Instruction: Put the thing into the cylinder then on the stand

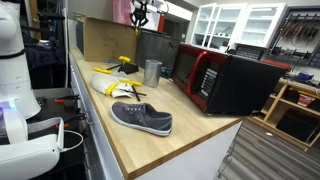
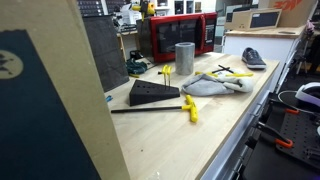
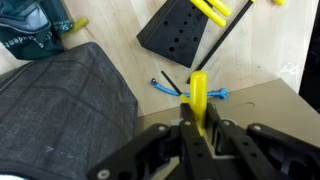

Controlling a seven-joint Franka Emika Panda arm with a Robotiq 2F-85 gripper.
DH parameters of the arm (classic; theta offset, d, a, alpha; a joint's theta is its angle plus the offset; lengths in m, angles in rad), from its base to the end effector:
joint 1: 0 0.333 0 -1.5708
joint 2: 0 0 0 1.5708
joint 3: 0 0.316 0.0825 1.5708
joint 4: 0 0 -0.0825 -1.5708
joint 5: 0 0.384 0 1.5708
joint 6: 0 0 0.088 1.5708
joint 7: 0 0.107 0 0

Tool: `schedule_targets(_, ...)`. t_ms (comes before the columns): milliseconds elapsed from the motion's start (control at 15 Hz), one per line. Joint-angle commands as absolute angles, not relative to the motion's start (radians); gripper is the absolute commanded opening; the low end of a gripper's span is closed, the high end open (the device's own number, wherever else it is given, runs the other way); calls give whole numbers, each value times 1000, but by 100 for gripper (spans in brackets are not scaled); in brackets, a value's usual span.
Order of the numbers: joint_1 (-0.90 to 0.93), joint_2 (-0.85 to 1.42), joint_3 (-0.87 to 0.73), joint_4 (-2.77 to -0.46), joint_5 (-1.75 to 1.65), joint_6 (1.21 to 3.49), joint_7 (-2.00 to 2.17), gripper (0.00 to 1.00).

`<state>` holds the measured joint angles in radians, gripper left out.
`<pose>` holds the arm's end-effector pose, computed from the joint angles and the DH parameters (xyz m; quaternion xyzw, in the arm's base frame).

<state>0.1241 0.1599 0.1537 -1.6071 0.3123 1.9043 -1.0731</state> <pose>0.5983 0.1870 0.5490 -0.7940 -0.5819 -0.1258 0.1230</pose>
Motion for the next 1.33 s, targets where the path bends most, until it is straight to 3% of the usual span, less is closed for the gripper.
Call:
schedule_targets(0, 113, 201, 171, -1525, 316, 1841, -1145, 4)
schedule_targets(67, 117, 172, 166, -1581, 310, 1883, -1076, 16)
schedule_targets(467, 118, 190, 173, -1557, 310, 1872, -1078, 16)
schedule_targets(533, 118, 190, 173, -1556, 310, 1872, -1078, 4)
schedule_targets(1267, 123, 263, 234, -1529, 282, 1714, -1252, 4)
